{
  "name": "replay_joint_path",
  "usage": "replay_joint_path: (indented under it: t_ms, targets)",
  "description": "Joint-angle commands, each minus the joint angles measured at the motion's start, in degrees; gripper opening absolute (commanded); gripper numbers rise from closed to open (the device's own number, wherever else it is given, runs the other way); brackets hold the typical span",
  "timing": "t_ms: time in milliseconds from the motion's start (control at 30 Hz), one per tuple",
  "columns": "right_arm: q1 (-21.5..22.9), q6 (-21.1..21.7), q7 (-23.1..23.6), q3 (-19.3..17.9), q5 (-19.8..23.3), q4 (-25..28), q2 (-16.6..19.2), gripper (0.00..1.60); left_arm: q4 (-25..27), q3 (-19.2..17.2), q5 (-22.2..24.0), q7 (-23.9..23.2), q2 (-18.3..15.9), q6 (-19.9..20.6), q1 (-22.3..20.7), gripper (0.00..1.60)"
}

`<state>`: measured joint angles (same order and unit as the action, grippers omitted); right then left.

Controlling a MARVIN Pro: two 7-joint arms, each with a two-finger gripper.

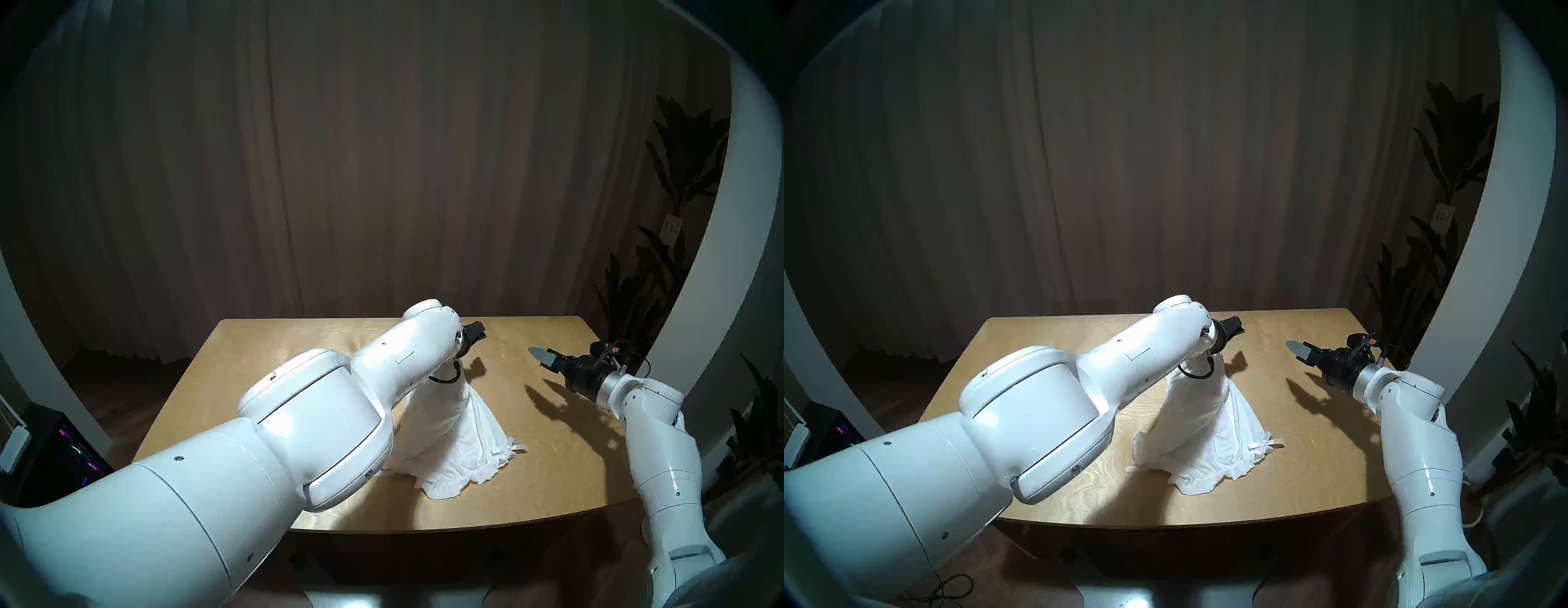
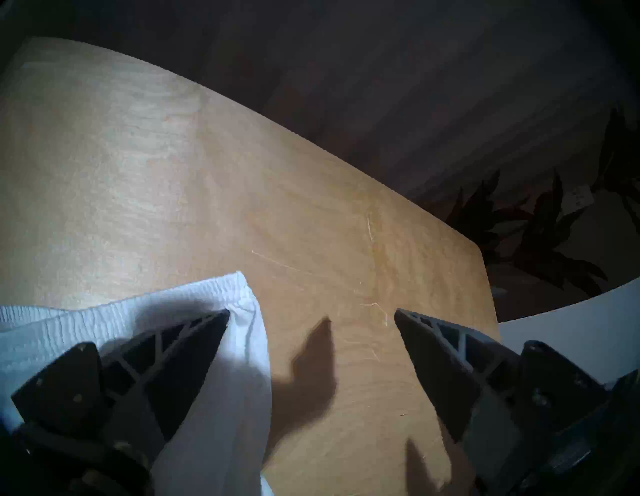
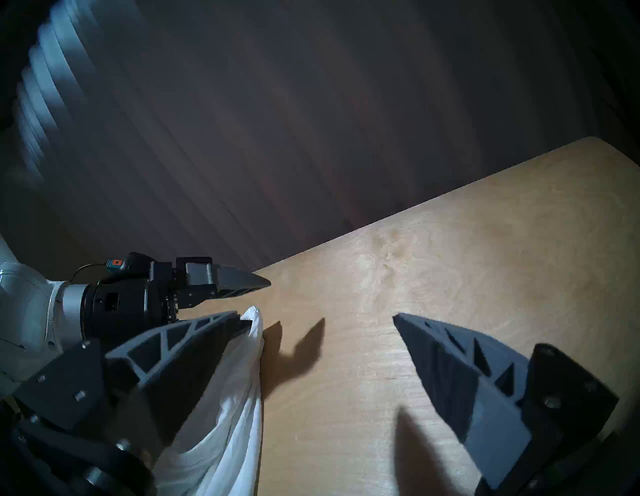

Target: Fold the pants in half lengthwise, then in half again, and set them down flat

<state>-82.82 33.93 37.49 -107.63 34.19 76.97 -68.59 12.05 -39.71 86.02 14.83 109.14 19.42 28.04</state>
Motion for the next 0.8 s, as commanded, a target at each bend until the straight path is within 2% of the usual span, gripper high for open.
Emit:
replay_joint_path:
  t_ms: [0,100,167,267,467,533,767]
  targets:
    - [-0.3,0.4,-0.3,-0.4,0.1,2.3,-0.1,1.6,-1.1,-0.3,0.3,-2.0,0.4,2.5,-3.2,1.6]
    - [0.4,0.4,-0.2,0.4,-0.3,2.0,0.0,1.6,-1.6,-0.2,0.2,-3.0,0.1,2.9,-2.6,1.6]
    - [1.0,0.5,-0.2,0.9,-0.4,2.0,-0.2,1.6,-1.8,0.5,-0.5,-3.6,0.1,1.8,-2.1,1.6]
    - [1.7,0.8,-0.2,1.8,-0.5,2.0,-0.3,1.6,-2.5,0.6,-0.8,-2.8,0.5,1.7,-2.5,1.6]
    - [2.4,0.7,-0.3,3.1,-0.7,1.7,-0.1,1.6,-2.9,-0.6,0.4,0.1,0.7,5.1,-4.6,1.6]
    - [2.6,0.7,-0.4,3.3,-0.7,1.6,-0.1,1.6,-3.3,-1.0,0.6,2.5,1.0,6.7,-5.4,1.6]
    - [3.6,0.9,-0.2,4.5,-1.0,1.7,0.3,1.6,-3.2,-2.4,1.8,6.2,0.4,10.9,-6.1,1.6]
